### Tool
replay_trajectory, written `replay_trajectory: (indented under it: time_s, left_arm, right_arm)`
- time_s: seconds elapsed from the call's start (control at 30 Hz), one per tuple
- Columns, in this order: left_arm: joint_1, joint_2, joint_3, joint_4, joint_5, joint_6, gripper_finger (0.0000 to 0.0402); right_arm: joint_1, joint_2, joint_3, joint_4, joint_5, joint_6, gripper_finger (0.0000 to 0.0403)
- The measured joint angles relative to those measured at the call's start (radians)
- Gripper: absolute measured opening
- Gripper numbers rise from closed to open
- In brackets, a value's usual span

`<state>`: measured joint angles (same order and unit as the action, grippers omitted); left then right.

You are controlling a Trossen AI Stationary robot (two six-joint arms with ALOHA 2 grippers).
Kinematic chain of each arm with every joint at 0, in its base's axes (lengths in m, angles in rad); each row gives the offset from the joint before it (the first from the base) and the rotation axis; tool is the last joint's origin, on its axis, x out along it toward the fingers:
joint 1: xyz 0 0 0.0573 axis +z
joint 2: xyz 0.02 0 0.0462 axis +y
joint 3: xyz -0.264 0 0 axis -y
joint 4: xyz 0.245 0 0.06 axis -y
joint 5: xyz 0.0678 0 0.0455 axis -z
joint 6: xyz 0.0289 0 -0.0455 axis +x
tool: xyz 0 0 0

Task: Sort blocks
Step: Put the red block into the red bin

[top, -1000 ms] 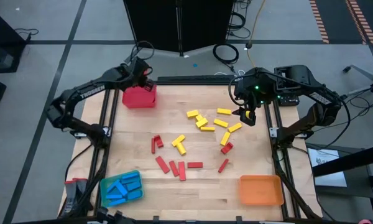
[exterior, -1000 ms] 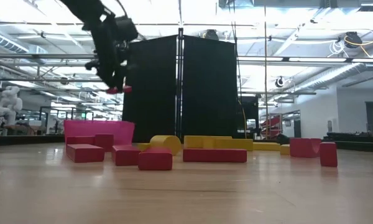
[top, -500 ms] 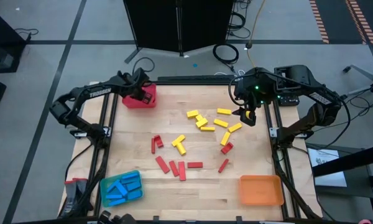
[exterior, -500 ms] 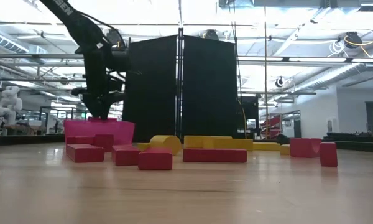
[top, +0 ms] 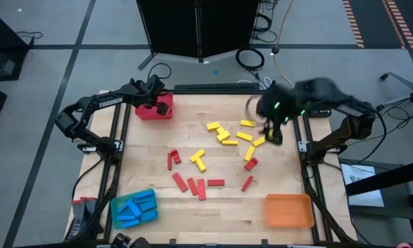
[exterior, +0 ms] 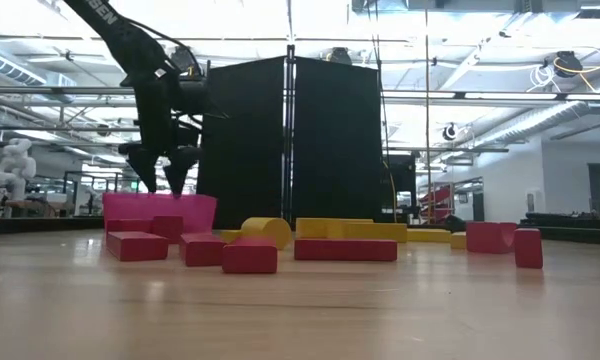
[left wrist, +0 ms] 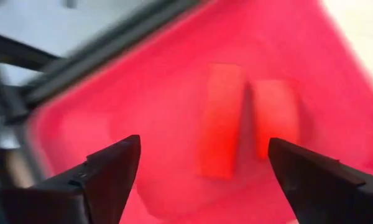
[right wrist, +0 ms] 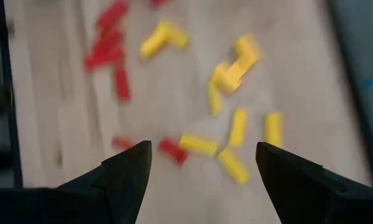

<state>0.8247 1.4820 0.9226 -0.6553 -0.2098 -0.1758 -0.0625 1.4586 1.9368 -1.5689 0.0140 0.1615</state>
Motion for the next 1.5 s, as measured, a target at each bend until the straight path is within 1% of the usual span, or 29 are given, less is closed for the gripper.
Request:
replay_trajectory:
  time_s: [0.07, 0.17, 0.27, 0.37, 0.47, 0.63, 0.8, 0.97, 1.07, 1.23, 1.37, 1.5]
  left_arm:
    - [-0.001, -0.005, 0.000, -0.001, 0.084, 0.000, 0.0361]
    - [-0.002, -0.029, 0.000, 0.002, 0.202, 0.005, 0.0362]
    - [-0.003, -0.081, 0.002, 0.002, 0.271, 0.000, 0.0362]
    - [-0.011, -0.147, 0.026, -0.004, 0.291, -0.002, 0.0358]
    - [-0.023, -0.224, 0.060, 0.001, 0.292, -0.042, 0.0352]
    - [-0.048, -0.345, 0.089, 0.081, 0.292, -0.121, 0.0349]
    - [-0.065, -0.416, 0.113, 0.129, 0.289, -0.159, 0.0349]
    - [-0.076, -0.439, 0.125, 0.135, 0.284, -0.159, 0.0349]
    - [-0.076, -0.438, 0.125, 0.134, 0.284, -0.160, 0.0349]
    - [-0.083, -0.438, 0.125, 0.134, 0.282, -0.159, 0.0349]
    - [-0.084, -0.438, 0.125, 0.134, 0.281, -0.159, 0.0349]
    - [-0.084, -0.438, 0.124, 0.137, 0.281, -0.159, 0.0349]
  right_arm:
    - [0.044, 0.001, -0.100, -0.002, -0.024, 0.000, 0.0286]
    - [0.100, 0.003, -0.295, 0.005, -0.022, -0.020, 0.0286]
    - [0.131, 0.002, -0.510, 0.100, -0.017, -0.022, 0.0286]
    - [0.145, 0.004, -0.709, 0.269, -0.030, 0.027, 0.0286]
    - [0.136, 0.004, -0.875, 0.471, -0.080, 0.113, 0.0286]
    - [0.084, 0.003, -1.053, 0.680, -0.094, 0.279, 0.0286]
    - [0.052, 0.003, -1.136, 0.809, -0.092, 0.364, 0.0286]
    - [0.041, 0.003, -1.153, 0.924, -0.094, 0.394, 0.0283]
    - [0.037, 0.003, -1.153, 0.922, -0.094, 0.395, 0.0271]
    - [0.038, 0.003, -1.153, 0.851, -0.092, 0.358, 0.0248]
    - [0.036, 0.003, -1.153, 0.832, -0.040, 0.350, 0.0245]
    - [0.026, 0.005, -1.153, 0.835, -0.037, 0.352, 0.0245]
